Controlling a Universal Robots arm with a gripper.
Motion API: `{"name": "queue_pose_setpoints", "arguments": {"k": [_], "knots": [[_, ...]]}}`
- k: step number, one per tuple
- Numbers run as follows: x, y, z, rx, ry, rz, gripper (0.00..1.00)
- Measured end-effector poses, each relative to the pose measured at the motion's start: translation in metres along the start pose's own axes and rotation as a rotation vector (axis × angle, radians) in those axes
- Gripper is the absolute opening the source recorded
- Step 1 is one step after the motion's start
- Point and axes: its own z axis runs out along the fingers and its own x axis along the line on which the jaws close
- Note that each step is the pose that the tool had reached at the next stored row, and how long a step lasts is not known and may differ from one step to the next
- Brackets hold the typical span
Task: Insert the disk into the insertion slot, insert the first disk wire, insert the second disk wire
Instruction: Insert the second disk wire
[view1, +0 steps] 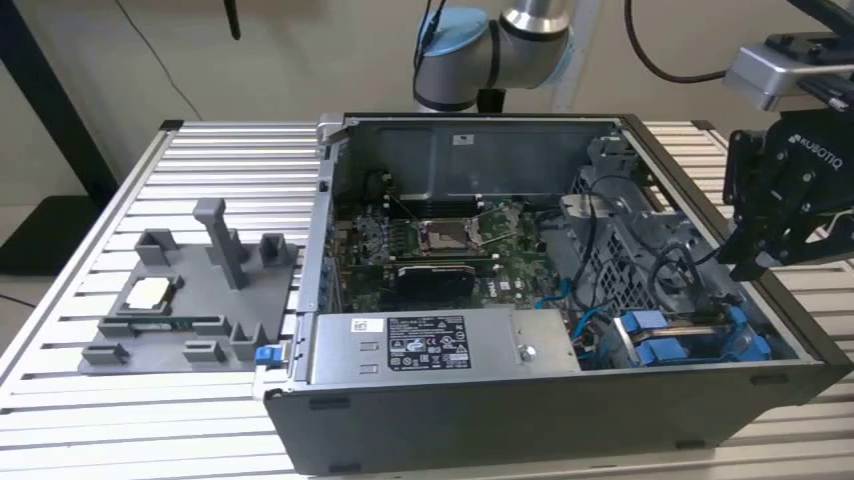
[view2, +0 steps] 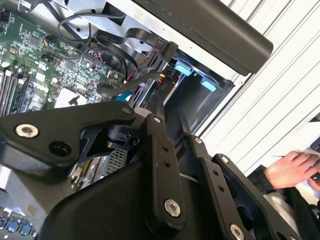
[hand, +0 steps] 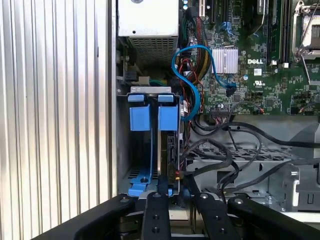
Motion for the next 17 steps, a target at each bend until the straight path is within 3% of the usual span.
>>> {"name": "queue_pose_setpoints", "arguments": {"k": [5, 8, 12, 17], "knots": [[-0.0001, -0.0046, 0.0004, -0.0001, -0.0094, 0.000, 0.27], [-0.0001, -0.0110, 0.0010, -0.0002, -0.0194, 0.000, 0.27], [-0.0003, -0.0202, 0.0016, -0.0007, -0.0410, 0.000, 0.27], [-0.0004, -0.0299, 0.0031, -0.0016, -0.0772, -0.001, 0.27]]}}
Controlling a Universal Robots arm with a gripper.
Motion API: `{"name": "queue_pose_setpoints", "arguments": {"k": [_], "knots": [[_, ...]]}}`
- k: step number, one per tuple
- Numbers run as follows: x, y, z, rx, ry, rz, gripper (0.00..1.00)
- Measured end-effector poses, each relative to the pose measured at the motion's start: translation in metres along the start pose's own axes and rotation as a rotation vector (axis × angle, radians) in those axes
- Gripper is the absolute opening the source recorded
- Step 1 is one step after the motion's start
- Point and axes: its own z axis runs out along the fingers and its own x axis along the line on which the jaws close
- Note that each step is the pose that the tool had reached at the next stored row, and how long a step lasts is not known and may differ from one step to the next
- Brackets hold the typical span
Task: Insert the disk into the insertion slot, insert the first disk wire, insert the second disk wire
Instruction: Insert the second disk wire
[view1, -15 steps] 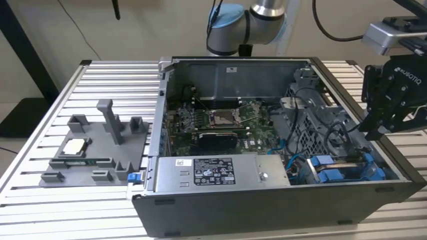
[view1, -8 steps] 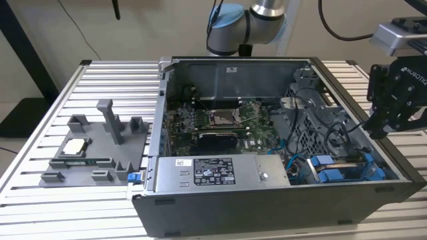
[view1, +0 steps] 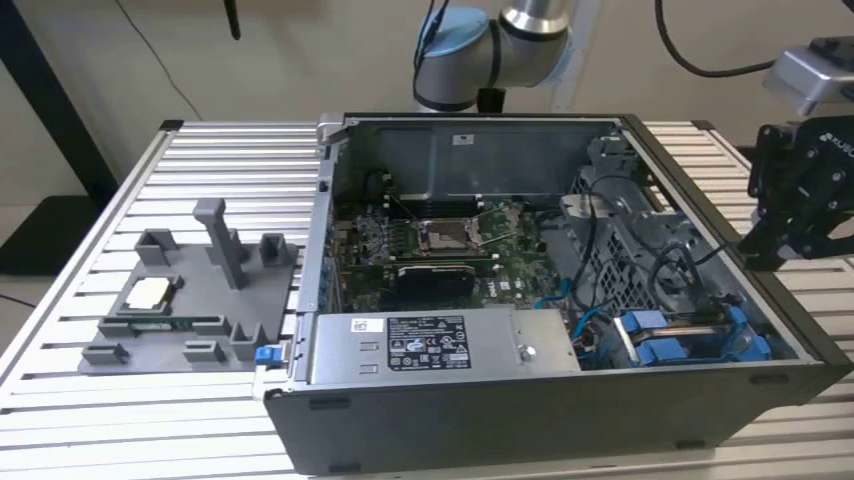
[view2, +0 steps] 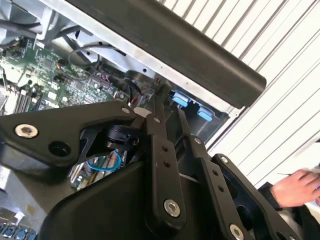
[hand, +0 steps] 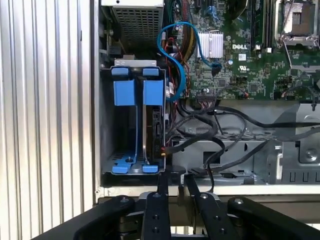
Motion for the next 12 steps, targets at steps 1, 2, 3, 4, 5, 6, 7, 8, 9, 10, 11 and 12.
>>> {"name": "queue_pose_setpoints", "arguments": {"k": [1, 2, 3, 4, 5, 6, 7, 8, 9, 10, 11, 12], "knots": [[0.0000, -0.0016, 0.0003, -0.0001, -0.0071, 0.000, 0.27], [0.0000, -0.0033, 0.0008, -0.0002, -0.0135, 0.000, 0.27], [0.0000, -0.0050, 0.0013, -0.0003, -0.0198, 0.000, 0.27], [0.0000, -0.0068, 0.0017, -0.0004, -0.0255, 0.000, 0.27], [0.0000, -0.0087, 0.0024, -0.0006, -0.0318, 0.000, 0.27], [0.0001, -0.0102, 0.0030, -0.0008, -0.0379, 0.000, 0.27], [0.0001, -0.0115, 0.0035, -0.0010, -0.0441, 0.000, 0.27], [0.0001, -0.0126, 0.0041, -0.0014, -0.0505, 0.000, 0.27], [0.0002, -0.0137, 0.0046, -0.0019, -0.0565, 0.000, 0.27], [0.0003, -0.0146, 0.0052, -0.0026, -0.0616, 0.000, 0.27], [0.0004, -0.0154, 0.0059, -0.0036, -0.0654, 0.000, 0.27], [0.0006, -0.0160, 0.0066, -0.0049, -0.0685, 0.000, 0.27]]}}
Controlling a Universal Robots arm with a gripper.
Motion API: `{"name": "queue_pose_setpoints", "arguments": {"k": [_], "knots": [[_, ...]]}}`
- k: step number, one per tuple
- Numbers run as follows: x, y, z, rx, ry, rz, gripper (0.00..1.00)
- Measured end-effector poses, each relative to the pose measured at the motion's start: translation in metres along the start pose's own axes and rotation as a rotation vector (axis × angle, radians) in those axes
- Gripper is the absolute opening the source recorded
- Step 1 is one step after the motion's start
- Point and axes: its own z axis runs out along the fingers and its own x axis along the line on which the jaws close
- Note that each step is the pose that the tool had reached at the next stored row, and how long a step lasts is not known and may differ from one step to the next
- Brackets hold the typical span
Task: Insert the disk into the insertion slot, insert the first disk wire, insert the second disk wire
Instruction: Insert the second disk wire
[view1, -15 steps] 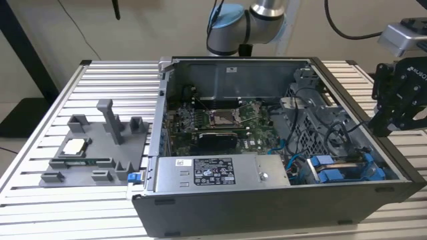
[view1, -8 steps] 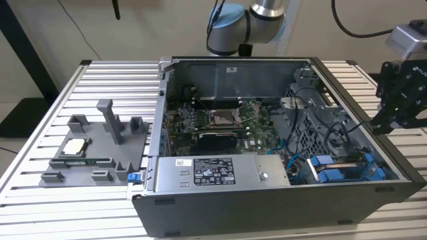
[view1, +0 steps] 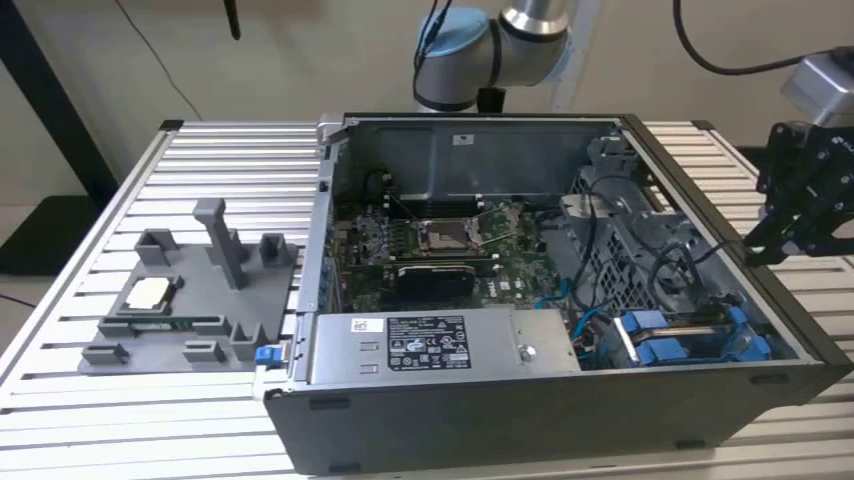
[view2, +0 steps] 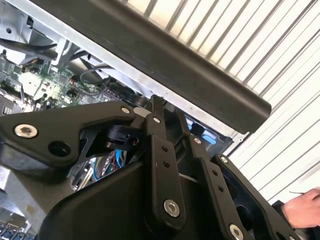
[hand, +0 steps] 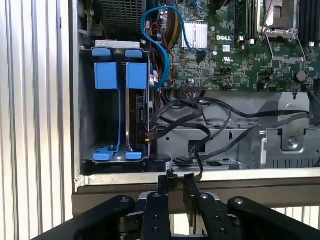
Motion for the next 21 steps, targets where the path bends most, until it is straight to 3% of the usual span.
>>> {"name": "queue_pose_setpoints", "arguments": {"k": [4, 9, 15, 21], "knots": [[0.0009, -0.0004, 0.0018, -0.0051, -0.0129, 0.004, 0.27], [0.0040, -0.0003, 0.0021, -0.0097, -0.0410, 0.012, 0.27], [0.0101, 0.0012, 0.0014, -0.0119, -0.0458, 0.021, 0.27], [0.0111, 0.0057, 0.0034, -0.0116, -0.0589, 0.025, 0.27]]}}
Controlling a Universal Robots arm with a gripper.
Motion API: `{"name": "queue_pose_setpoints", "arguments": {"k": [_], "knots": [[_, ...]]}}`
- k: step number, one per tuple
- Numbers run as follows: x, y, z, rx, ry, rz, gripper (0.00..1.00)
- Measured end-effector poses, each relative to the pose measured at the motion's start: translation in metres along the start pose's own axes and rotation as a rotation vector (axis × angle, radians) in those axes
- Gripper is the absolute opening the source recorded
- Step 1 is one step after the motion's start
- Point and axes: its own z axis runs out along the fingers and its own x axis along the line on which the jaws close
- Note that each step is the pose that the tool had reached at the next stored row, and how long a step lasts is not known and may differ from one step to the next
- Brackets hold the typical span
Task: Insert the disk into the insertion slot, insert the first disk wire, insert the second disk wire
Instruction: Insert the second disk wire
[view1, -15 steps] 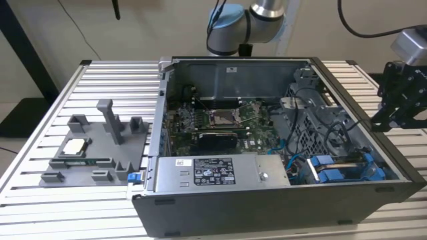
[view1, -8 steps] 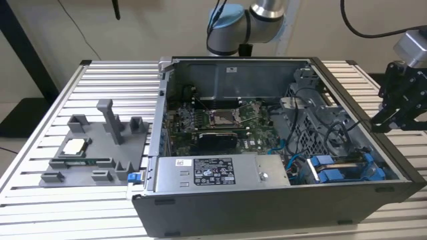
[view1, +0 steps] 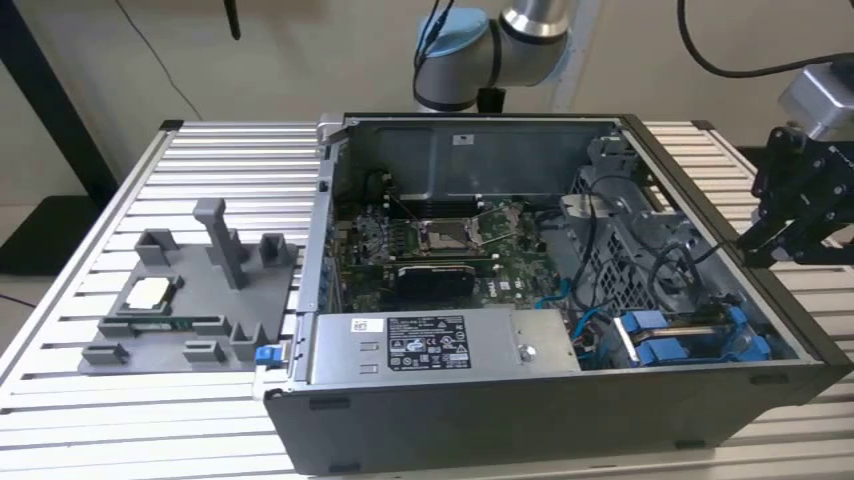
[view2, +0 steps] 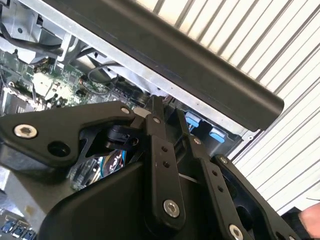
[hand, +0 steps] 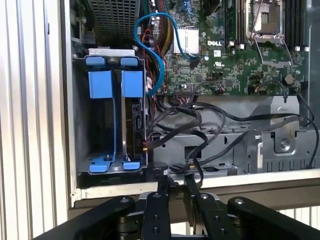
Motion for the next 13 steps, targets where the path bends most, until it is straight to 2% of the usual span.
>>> {"name": "queue_pose_setpoints", "arguments": {"k": [3, 4, 5, 6, 13], "knots": [[0.0003, 0.0000, 0.0014, -0.0005, -0.0182, 0.001, 0.25], [0.0003, 0.0000, 0.0014, -0.0007, -0.0262, 0.001, 0.18], [0.0003, 0.0001, 0.0014, -0.0009, -0.0319, 0.001, 0.18], [0.0003, 0.0001, 0.0014, -0.0010, -0.0326, 0.001, 0.16], [0.0001, 0.0012, -0.0005, -0.0009, -0.0333, 0.001, 0.16]]}}
